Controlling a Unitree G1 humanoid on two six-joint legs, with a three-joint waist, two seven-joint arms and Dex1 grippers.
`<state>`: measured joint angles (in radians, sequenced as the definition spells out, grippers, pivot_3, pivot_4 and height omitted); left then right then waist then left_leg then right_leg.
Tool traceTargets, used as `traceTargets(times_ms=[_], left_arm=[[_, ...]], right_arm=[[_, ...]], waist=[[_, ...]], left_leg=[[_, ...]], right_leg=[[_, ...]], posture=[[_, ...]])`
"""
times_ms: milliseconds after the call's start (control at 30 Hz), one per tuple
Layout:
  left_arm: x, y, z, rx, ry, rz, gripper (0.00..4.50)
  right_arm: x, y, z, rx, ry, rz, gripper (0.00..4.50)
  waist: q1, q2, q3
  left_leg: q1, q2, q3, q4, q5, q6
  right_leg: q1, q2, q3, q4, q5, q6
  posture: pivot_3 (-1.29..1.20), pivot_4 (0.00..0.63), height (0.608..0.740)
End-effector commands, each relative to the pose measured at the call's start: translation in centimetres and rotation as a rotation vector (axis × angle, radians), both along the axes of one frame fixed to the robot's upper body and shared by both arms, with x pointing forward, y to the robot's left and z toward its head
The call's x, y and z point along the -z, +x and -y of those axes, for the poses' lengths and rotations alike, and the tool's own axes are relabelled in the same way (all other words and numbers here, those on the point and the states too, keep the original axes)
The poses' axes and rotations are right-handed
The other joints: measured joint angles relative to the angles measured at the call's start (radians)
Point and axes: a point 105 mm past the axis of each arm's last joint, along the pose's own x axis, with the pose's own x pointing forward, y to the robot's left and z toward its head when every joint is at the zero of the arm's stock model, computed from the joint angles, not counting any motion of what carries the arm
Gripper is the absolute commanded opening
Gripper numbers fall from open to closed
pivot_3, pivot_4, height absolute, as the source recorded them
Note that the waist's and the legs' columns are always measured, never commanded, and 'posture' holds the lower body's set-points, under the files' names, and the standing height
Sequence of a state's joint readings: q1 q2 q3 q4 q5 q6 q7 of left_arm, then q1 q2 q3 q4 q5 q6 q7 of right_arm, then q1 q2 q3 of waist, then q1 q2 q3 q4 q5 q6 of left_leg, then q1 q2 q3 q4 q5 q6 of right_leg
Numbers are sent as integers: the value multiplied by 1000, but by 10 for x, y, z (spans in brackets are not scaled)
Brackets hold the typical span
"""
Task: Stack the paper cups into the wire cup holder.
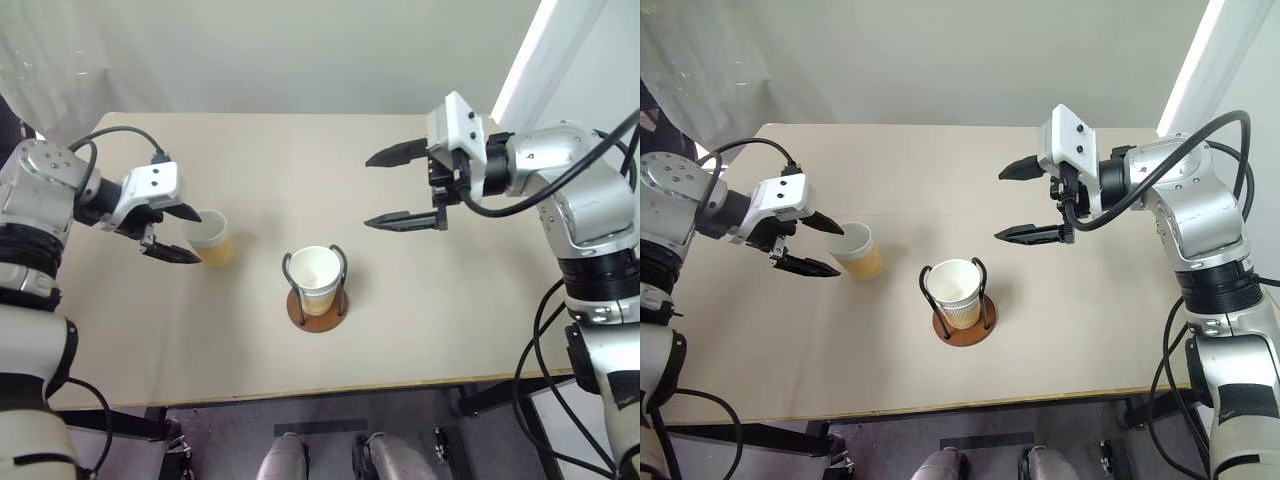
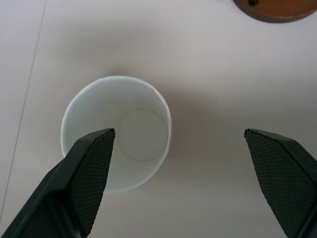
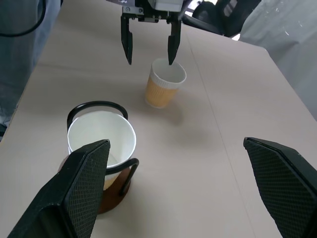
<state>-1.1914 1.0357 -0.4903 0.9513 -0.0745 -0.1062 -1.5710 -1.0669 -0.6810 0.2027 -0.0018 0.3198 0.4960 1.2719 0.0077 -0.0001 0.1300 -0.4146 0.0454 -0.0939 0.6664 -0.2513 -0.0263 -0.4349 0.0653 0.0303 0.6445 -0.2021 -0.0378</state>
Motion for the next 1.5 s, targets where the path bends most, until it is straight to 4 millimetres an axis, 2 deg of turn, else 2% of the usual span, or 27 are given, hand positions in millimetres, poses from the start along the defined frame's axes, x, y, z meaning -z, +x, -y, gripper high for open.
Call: traceTargets(times_ms=[33,500,800,900,1000,1133,1267,1400,1500], left_arm=[[8,0,1,38,22,-13,4500],[46,14,6,46,97,13,4500],[53,21,8,36,102,67,4500],[53,21,9,45,94,64,3900],[53,20,10,49,89,61,2916],[52,18,9,55,81,60,1384],[39,15,8,75,63,60,47],[22,12,17,133,33,44,47],[-4,14,35,201,9,100,47]], right_arm=[[-11,-4,0,-4,20,35,4462],[-7,-10,-3,-4,12,16,4462],[-6,-11,-5,-3,13,11,4462],[-6,-11,-5,-8,8,11,4500],[-7,-10,-7,-12,9,15,4500],[-7,-10,-7,-16,6,16,4500],[-4,-10,-4,-16,-12,8,4500],[2,-14,4,-36,-56,-11,4500],[2,-12,19,-10,-86,-9,4500]], waist=[[2,0,0],[2,0,0],[2,0,0],[2,0,0],[2,0,0],[2,0,0],[2,0,0],[5,0,0],[9,0,0]], left_leg=[[0,0,0,0,0,0],[-1,0,0,1,0,0],[-1,-1,0,1,1,1],[-1,-1,0,2,1,1],[-2,-1,0,2,1,1],[-1,-1,0,2,1,1],[-2,-1,0,2,1,1],[-2,-1,0,2,1,1],[-3,-1,0,3,1,2]], right_leg=[[0,0,0,0,0,0],[-1,0,0,0,1,1],[-1,0,0,0,2,3],[-1,0,0,0,2,3],[-1,0,0,0,2,3],[-1,0,0,0,2,3],[-1,0,0,0,2,3],[-1,0,0,0,2,3],[-1,0,0,0,2,4]], posture=[[0,150,740],[0,150,740],[0,150,740],[0,150,740],[0,150,740],[0,150,740],[0,150,740],[0,150,740],[0,150,740]])
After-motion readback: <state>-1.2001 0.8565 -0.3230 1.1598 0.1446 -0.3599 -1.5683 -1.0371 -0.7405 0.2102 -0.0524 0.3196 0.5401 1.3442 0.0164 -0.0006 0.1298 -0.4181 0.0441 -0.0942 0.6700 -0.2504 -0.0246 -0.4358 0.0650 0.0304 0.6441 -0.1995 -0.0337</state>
